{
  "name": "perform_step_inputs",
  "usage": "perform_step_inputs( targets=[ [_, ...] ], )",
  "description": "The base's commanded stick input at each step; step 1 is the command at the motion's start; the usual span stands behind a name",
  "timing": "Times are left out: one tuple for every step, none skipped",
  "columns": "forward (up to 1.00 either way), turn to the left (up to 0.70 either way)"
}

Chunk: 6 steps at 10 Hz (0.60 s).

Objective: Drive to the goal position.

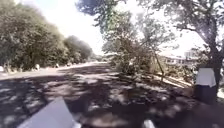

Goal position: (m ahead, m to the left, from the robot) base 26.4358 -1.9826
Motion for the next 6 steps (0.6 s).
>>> perform_step_inputs(
  targets=[
    [0.5, 0.0],
    [0.5, 0.0],
    [0.5, 0.0],
    [0.5, 0.0],
    [0.5, 0.0],
    [0.5, 0.0]
  ],
)
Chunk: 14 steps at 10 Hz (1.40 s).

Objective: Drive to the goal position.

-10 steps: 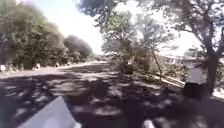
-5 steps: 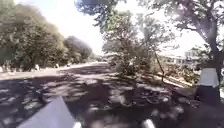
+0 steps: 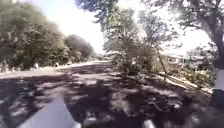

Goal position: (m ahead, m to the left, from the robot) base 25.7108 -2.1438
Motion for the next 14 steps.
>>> perform_step_inputs(
  targets=[
    [0.5, 0.0],
    [0.5, 0.0],
    [0.5, 0.0],
    [0.5, 0.0],
    [0.5, 0.0],
    [0.5, 0.0],
    [0.5, 0.0],
    [0.5, 0.0],
    [0.5, 0.0],
    [0.5, 0.0],
    [0.5, 0.0],
    [0.5, 0.0],
    [0.5, 0.0],
    [0.5, 0.0]
  ],
)
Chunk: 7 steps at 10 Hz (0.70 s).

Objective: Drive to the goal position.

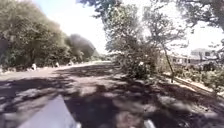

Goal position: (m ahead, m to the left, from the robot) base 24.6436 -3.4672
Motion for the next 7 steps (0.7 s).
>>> perform_step_inputs(
  targets=[
    [0.5, 0.0],
    [0.5, 0.0],
    [0.5, 0.0],
    [0.5, 0.0],
    [0.5, 0.0],
    [0.5, 0.0],
    [0.5, 0.0]
  ],
)
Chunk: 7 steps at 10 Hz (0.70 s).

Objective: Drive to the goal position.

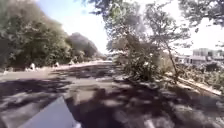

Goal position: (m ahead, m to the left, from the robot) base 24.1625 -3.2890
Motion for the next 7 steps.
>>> perform_step_inputs(
  targets=[
    [0.5, 0.0],
    [0.5, 0.0],
    [0.5, 0.0],
    [0.5, 0.0],
    [0.5, 0.0],
    [0.5, 0.0],
    [0.5, 0.0]
  ],
)
